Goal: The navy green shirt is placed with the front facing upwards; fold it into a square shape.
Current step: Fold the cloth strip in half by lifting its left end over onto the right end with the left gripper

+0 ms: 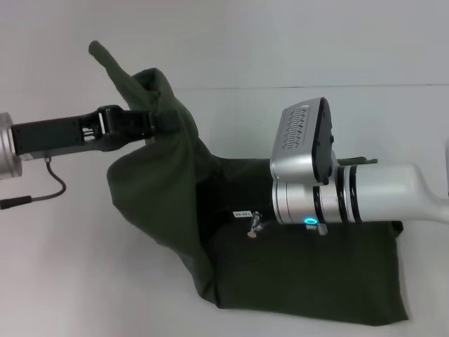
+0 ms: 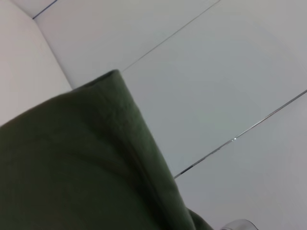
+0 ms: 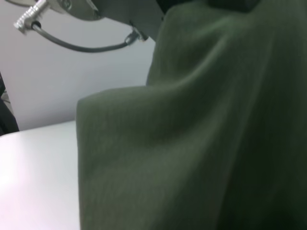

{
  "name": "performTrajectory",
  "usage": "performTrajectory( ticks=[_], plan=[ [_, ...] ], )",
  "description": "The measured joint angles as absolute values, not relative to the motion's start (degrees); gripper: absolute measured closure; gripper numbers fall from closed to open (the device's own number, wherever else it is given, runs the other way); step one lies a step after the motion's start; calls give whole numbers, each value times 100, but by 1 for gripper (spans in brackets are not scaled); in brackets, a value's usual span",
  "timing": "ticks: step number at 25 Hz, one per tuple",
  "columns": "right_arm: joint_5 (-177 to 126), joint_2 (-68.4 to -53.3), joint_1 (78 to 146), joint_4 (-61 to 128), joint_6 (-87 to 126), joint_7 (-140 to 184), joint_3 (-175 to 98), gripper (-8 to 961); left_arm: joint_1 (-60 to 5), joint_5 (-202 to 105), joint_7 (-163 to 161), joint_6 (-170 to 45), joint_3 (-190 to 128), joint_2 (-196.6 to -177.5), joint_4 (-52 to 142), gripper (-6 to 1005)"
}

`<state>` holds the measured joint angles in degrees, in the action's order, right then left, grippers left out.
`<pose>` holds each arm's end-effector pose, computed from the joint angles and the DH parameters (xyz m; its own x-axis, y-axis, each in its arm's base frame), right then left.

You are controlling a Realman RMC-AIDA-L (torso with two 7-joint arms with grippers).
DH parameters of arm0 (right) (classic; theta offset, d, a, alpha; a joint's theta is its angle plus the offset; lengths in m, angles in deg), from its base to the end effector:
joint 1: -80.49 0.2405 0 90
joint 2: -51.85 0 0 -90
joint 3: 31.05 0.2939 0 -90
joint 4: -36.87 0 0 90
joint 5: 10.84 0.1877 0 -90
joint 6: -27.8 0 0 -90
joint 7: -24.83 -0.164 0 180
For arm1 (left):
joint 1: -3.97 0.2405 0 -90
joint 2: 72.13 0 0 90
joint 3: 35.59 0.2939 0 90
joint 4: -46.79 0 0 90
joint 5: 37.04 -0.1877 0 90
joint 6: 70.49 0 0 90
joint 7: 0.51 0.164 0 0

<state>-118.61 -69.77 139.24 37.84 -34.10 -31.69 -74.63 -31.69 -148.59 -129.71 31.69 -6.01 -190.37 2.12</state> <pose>0.1545 0.3823 -0.1630 0.8983 -0.1815 -0.4001 -0.2476 -0.9614 -0.1196 -0.2171 0.3553 0.0159 0.2659 0.8008 0.5367 0.7708 -0.5109 0.3806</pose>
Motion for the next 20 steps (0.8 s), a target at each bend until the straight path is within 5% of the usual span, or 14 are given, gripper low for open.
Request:
performTrajectory(
  ticks=[20],
  plan=[
    [-11859, -6976, 14025, 3938, -3678, -2870, -7103, 951, -3216, -14611, -12912, 3254, -557, -18925, 235, 937]
  ],
)
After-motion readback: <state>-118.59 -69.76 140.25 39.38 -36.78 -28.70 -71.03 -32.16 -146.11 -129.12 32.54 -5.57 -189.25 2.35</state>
